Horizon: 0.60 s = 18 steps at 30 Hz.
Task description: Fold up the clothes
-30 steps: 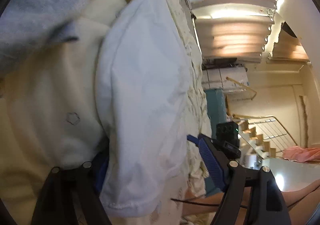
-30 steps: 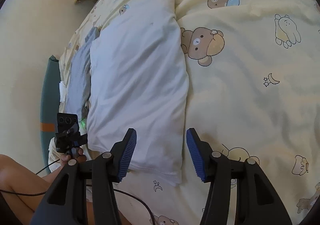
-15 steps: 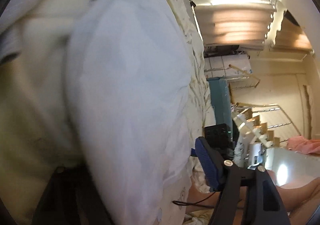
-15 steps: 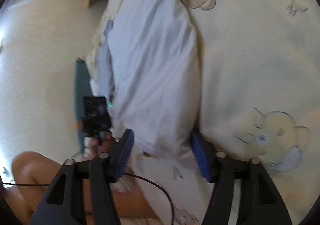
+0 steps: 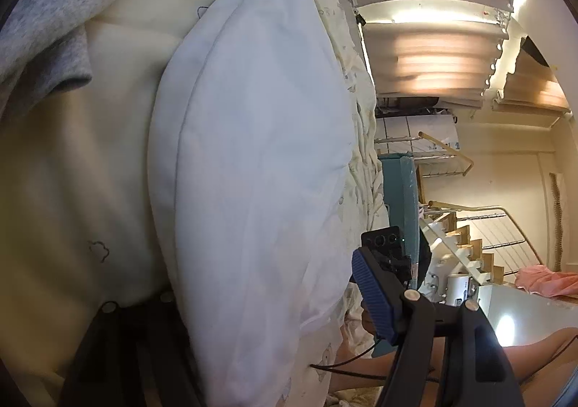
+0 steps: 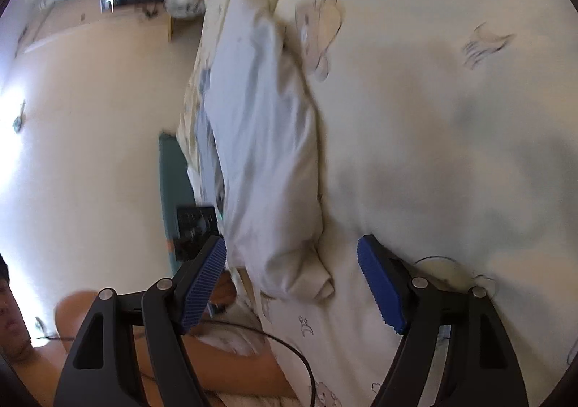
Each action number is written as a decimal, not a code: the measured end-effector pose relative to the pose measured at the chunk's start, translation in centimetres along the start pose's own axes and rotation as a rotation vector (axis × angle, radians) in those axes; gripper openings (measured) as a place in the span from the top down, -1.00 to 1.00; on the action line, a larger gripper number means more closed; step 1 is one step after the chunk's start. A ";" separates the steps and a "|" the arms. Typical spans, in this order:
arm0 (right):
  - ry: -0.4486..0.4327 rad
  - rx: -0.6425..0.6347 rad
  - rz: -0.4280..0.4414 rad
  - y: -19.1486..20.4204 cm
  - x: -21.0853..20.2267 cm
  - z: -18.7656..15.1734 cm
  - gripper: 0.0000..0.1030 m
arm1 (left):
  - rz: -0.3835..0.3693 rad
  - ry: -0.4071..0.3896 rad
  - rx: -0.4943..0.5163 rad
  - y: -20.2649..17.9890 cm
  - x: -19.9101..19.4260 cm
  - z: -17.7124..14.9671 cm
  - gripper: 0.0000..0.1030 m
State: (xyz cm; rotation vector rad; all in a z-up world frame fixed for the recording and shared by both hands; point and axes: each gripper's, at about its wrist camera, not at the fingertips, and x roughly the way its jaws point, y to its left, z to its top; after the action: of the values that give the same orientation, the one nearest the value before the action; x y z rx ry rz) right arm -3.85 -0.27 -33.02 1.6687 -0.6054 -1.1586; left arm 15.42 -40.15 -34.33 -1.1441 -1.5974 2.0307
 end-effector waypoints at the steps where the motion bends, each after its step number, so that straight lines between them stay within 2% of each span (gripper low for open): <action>1: 0.022 -0.016 0.008 0.3 0.8 0.1 -0.58 | 0.006 0.001 0.001 -0.1 0.1 0.0 -0.40; 6: 0.103 -0.074 0.086 2.8 5.7 1.2 -0.59 | 0.029 0.006 -0.001 -0.1 0.1 0.0 -0.40; 9: 0.166 -0.119 0.100 4.3 8.7 0.8 -0.59 | 0.029 0.001 0.011 0.0 0.0 0.0 -0.40; 11: 0.152 -0.134 0.051 4.7 9.7 0.6 -0.58 | 0.052 0.003 0.042 -0.3 0.1 -0.1 -0.34; 12: 0.131 -0.142 0.011 4.8 9.8 0.5 -0.52 | 0.094 0.004 0.066 -0.5 0.2 -0.2 -0.18; 13: 0.110 -0.151 -0.030 5.0 9.9 0.4 -0.43 | 0.156 0.003 0.091 -0.7 0.2 -0.2 0.31; 14: 0.077 -0.151 -0.072 4.8 9.5 0.1 -0.03 | 0.213 -0.010 0.095 -0.5 0.0 -0.2 0.65; 15: 0.032 -0.145 -0.113 4.6 8.9 -0.4 0.41 | 0.214 -0.026 0.087 -0.4 -0.4 -0.2 0.67; 17: -0.067 -0.120 -0.132 3.9 6.5 -1.6 0.62 | 0.211 -0.049 0.094 -0.6 -0.9 -0.2 0.80; 18: -0.089 -0.137 -0.126 4.3 5.8 -2.0 0.63 | 0.214 -0.046 0.114 -1.2 -0.8 -0.2 0.83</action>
State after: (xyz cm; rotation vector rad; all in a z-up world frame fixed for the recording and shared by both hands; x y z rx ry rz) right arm 0.96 -5.80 -31.33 1.5624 -0.4707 -1.3407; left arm 15.85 -40.13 -32.97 -1.2818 -1.4112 2.2650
